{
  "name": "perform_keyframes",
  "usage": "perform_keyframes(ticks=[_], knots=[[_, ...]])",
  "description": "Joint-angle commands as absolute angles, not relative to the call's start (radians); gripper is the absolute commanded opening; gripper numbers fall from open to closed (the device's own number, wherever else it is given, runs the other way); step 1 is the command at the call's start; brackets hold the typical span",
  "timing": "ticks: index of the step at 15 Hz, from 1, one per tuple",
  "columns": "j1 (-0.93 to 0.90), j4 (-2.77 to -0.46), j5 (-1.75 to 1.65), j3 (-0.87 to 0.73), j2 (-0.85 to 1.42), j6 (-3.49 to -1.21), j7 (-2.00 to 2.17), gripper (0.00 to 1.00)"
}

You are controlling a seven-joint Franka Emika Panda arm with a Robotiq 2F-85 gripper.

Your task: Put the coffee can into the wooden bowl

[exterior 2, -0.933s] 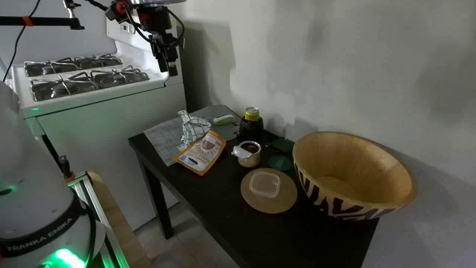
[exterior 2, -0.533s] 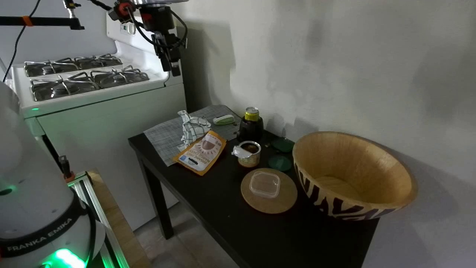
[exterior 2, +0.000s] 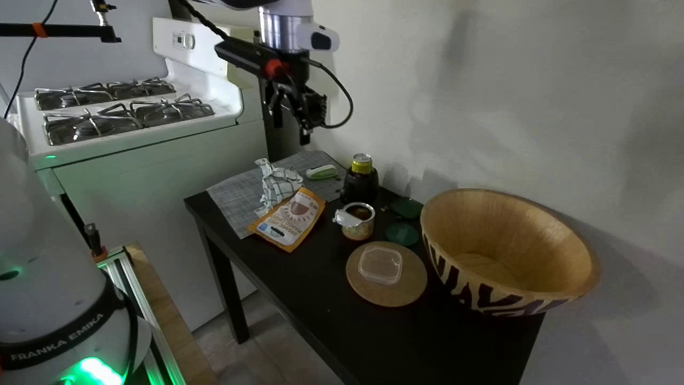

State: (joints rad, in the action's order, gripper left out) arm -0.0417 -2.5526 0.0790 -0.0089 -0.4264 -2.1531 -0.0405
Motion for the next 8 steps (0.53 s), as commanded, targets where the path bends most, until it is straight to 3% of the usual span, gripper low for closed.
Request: perform_keyframes(ticks=[1,2,3,8], knots=[[0.009,-2.414,0.030,-0.086,-0.237,-2.052,-0.171,1.00],[0.036,-2.379,0.004,-0.089,-0.176,-2.061,-0.128,1.00],[0.013,-2.475,0.044,-0.078,-0.304,-2.097,-0.143,1.00],[0.044,-2.390,0.023,-0.087,-0.171,-2.091,-0.141,1.00]])
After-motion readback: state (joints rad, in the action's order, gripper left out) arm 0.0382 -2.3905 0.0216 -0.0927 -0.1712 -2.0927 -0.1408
